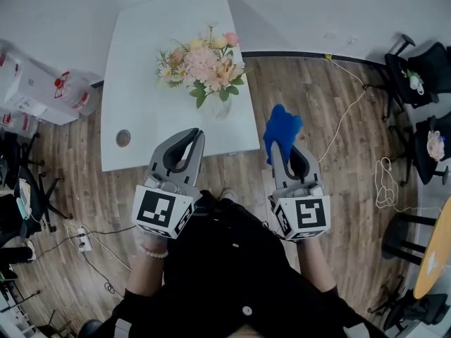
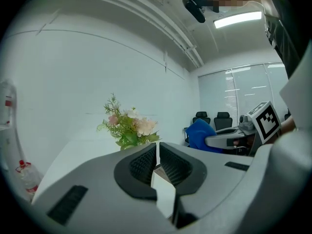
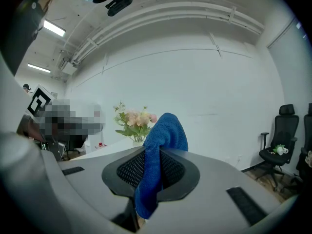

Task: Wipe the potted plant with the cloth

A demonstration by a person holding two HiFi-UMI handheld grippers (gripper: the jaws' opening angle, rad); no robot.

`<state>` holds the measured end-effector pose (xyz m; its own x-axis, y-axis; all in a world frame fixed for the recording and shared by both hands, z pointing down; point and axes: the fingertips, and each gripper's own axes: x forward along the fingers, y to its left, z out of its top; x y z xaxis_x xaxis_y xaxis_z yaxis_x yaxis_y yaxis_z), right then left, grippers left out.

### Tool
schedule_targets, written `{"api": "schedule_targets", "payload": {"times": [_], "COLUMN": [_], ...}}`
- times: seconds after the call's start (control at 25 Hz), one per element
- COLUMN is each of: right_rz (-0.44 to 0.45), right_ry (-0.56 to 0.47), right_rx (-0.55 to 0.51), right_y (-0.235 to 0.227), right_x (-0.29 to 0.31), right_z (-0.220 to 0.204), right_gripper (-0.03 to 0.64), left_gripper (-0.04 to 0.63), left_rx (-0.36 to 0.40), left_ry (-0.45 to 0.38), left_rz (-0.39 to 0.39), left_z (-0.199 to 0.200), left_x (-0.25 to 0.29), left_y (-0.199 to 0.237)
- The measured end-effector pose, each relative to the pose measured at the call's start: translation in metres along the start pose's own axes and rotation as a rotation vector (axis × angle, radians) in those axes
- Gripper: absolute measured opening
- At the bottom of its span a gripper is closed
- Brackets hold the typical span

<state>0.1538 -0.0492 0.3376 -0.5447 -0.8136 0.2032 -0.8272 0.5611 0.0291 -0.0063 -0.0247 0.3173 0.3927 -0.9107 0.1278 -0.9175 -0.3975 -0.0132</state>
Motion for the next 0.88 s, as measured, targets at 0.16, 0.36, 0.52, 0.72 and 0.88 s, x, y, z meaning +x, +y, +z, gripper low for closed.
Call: {"api": "schedule_targets", "payload": {"times": [0.16, 0.36, 0.52, 0.72, 0.88], "right_rz": [0.000, -0.015, -0.031, -0.045, -0.055], "right_ry": [0.000, 0.006, 0.012, 0.024, 0.032], "right_rx": [-0.003, 0.007, 0.005, -0.002, -0.009], "right_y": [-0.002, -0.005, -0.009, -0.013, -0.014], "right_x": [0.005, 0.012, 0.023, 0.042, 0.056], "right_z": [0.002, 0.000, 0.001, 0.004, 0.005], "right_gripper": [0.081, 0.081, 0.081, 0.081, 0.081], "left_gripper": [0.016, 0.057, 0.127, 0.202, 0.250], "left_rx": [-0.006, -0.029, -0.021, -0.006, -0.013], "left_ry": [0.019, 0.042, 0.069, 0.102, 0.128], "left_rz": [-0.002, -0.010, -0.049, -0.083, -0.102], "left_z": [-0.004, -0.012, -0.020, -0.031, -0.040], "left_x": [0.007, 0.018, 0.032, 0.052, 0.067], "left_y": [0.006, 0.017, 0.023, 0.034, 0.046]}}
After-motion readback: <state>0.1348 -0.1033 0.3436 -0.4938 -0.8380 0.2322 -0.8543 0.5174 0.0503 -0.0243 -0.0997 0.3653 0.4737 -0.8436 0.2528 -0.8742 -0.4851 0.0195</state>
